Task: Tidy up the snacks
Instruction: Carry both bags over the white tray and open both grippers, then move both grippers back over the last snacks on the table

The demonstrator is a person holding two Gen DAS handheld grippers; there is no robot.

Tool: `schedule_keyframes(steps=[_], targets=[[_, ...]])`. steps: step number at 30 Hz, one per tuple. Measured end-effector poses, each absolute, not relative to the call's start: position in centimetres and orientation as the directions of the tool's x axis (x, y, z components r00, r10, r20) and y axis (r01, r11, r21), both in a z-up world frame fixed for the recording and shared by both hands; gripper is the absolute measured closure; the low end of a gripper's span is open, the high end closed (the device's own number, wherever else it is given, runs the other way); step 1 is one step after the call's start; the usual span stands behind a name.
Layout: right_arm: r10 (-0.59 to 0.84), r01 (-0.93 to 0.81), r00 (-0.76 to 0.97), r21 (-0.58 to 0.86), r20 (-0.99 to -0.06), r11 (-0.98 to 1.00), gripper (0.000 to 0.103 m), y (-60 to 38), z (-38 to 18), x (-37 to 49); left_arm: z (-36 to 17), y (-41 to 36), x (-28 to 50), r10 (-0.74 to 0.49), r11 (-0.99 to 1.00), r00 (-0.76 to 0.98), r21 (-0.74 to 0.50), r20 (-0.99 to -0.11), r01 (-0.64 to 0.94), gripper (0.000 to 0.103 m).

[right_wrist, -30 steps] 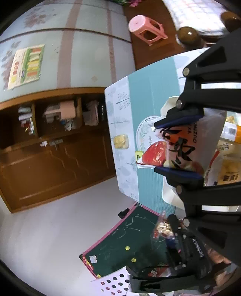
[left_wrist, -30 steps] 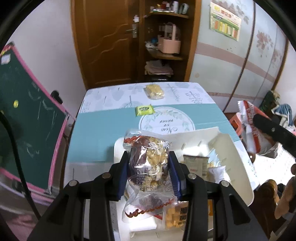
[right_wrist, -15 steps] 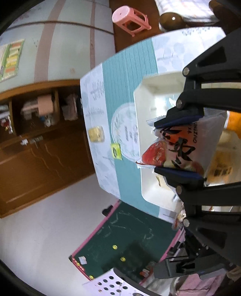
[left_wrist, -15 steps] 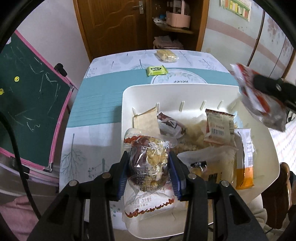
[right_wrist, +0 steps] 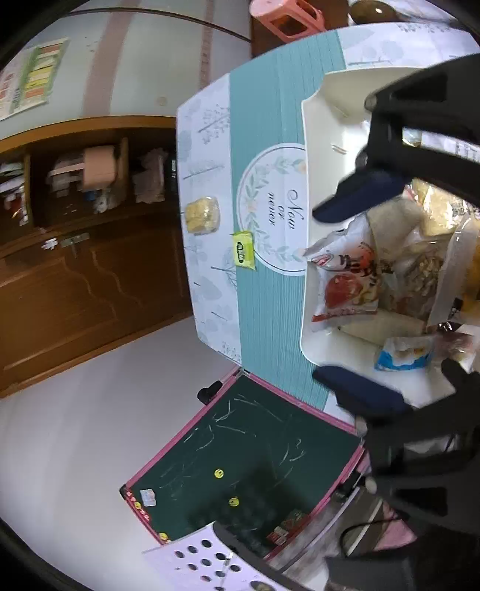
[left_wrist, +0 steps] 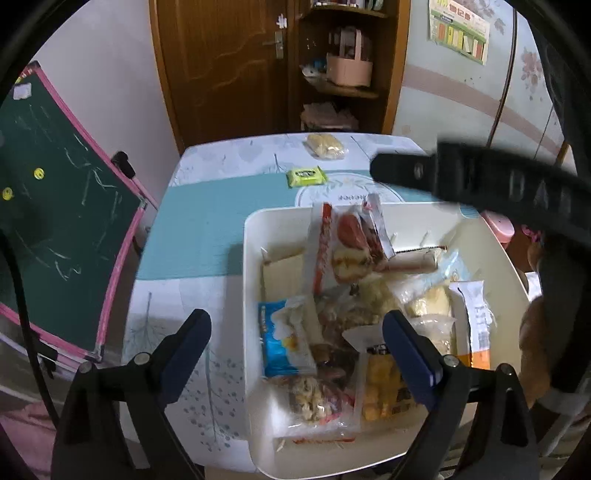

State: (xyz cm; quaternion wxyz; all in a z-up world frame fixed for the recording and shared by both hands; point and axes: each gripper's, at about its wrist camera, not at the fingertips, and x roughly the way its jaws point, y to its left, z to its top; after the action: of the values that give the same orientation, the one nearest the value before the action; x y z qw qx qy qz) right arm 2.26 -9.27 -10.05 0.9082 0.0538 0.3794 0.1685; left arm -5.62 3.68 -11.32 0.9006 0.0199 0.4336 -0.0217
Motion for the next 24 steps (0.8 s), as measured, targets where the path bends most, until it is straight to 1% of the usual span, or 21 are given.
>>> schedule_keyframes(steps=[3, 11, 24], targets=[[0.312, -0.247, 0.647, 0.197, -0.695, 0.949, 0.021, -9.1, -10.3, 1.7, -11.3, 3.7, -5.4, 0.004, 0.999, 0.629, 0.029, -0.777, 0.029, 0.009], [0.291, -0.231, 0.64, 0.183, -0.711, 0.956, 0.021, -10.1, -10.5, 0.4, -11.7, 4.5, -4.9, 0.038, 0.999, 0.617, 0.018, -0.786, -0.039, 0.009], [0.271, -0.213, 0.628, 0.173, -0.73, 0.962, 0.021, -10.6, -11.2, 0.1, -11.7, 4.9, -5.1, 0.063, 0.997, 0.621, 0.028, -0.781, -0.066, 0.009]])
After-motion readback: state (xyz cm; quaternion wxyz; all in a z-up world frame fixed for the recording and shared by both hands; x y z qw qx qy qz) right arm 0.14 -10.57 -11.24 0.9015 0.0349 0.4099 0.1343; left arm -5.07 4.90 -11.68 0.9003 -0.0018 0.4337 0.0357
